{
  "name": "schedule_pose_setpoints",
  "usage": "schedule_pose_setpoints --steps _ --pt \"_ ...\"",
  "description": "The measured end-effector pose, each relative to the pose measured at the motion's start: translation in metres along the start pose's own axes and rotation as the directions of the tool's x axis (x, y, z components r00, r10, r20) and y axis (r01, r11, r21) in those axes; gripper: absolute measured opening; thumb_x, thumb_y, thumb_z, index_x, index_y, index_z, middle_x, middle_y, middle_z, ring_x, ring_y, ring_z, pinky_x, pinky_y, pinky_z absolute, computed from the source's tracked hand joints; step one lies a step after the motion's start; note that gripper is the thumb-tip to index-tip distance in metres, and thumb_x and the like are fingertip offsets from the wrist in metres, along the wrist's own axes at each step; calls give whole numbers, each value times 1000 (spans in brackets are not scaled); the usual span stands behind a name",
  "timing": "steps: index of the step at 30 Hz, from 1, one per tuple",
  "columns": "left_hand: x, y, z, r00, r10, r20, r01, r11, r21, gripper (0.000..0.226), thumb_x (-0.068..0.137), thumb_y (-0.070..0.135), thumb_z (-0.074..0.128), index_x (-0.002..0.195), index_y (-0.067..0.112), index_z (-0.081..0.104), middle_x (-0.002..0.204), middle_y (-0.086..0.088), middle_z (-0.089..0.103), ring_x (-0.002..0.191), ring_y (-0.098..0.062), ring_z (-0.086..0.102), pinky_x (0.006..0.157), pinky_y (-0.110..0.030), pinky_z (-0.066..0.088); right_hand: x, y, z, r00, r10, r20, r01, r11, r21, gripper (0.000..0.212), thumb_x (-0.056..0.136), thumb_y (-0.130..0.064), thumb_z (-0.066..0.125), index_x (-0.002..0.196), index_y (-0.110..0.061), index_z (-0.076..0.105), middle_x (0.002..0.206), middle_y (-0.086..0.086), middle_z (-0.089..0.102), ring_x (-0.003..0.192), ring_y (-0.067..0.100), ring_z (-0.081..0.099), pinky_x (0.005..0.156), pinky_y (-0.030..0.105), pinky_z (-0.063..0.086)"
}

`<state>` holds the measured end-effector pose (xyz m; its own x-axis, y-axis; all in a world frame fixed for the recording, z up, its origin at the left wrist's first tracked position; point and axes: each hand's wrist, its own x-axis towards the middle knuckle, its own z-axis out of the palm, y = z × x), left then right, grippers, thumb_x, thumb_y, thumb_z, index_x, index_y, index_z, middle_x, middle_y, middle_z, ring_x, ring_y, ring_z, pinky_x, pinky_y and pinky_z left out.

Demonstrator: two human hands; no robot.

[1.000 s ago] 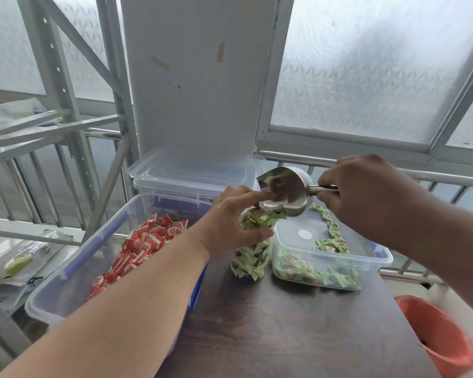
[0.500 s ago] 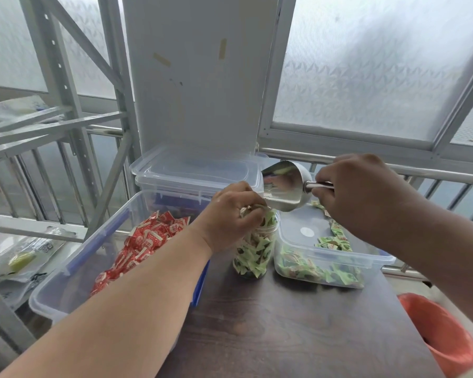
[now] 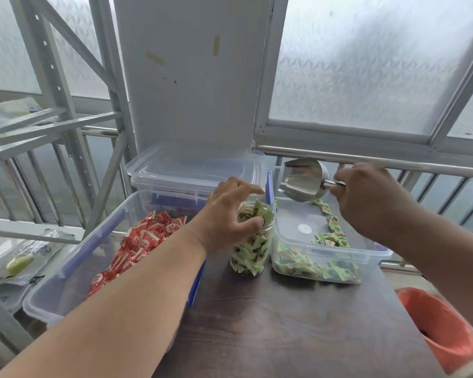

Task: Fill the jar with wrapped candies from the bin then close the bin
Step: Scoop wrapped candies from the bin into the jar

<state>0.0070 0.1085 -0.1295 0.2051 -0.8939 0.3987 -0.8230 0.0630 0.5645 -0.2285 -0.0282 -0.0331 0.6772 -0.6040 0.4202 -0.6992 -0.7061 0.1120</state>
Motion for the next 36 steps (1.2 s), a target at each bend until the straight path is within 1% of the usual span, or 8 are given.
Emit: schedule_pose_setpoints --steps 4,8,13,18,20,25,29,36 --pt "2 -3 1 1000 -18 15 19 998 -63 34 81 63 63 108 43 64 123 12 49 125 -13 45 117 -54 41 5 24 39 960 200 195 -205 979 2 19 91 -10 54 105 -5 67 93 11 50 78 26 51 66 33 40" --pt "4 -7 3 999 -35 35 38 995 -89 22 80 63 67 99 54 61 123 17 49 126 -14 47 116 -55 43 12 43 77 915 298 274 -302 953 -27 36 89 -3 46 122 -4 60 100 15 42 85 33 54 79 39 51" --pt "4 -6 3 998 -50 49 55 993 -106 30 82 59 69 108 51 59 126 16 51 129 -15 49 115 -52 45 35 50 114 905 360 227 -327 930 -168 40 94 -5 47 131 0 61 111 19 43 99 39 54 91 50 51" --pt "2 -8 1 991 -102 87 112 985 -131 59 89 46 78 136 43 42 136 9 49 130 -13 49 101 -25 42 53 49 149 843 306 443 -251 951 -179 42 88 -13 56 129 -4 65 128 18 56 124 36 52 106 43 46" --pt "2 -9 1 989 -114 99 126 984 -124 63 92 45 80 141 44 40 137 9 48 130 -13 50 99 -23 41 59 50 155 810 300 504 -261 954 -147 40 85 -9 62 125 -5 65 121 15 64 119 30 58 103 40 50" --pt "5 -9 1 979 -143 149 159 982 -103 67 92 50 80 144 48 37 140 10 50 134 -14 51 110 -37 46 52 44 150 852 176 494 -246 966 80 21 90 -7 55 106 -13 67 99 9 71 90 29 66 76 38 55" --pt "5 -8 2 977 -140 163 156 984 -90 73 92 49 82 148 48 36 145 11 48 140 -13 45 114 -36 40 43 35 152 837 103 538 -234 955 181 19 100 -20 49 90 -16 65 90 10 73 83 31 69 76 43 58" --pt "4 -10 1 977 -135 166 153 983 -103 75 92 51 82 150 48 36 142 12 48 139 -14 47 117 -42 45 47 34 136 860 237 451 -394 871 293 27 96 -23 50 90 -14 75 75 5 71 68 26 65 54 30 48"
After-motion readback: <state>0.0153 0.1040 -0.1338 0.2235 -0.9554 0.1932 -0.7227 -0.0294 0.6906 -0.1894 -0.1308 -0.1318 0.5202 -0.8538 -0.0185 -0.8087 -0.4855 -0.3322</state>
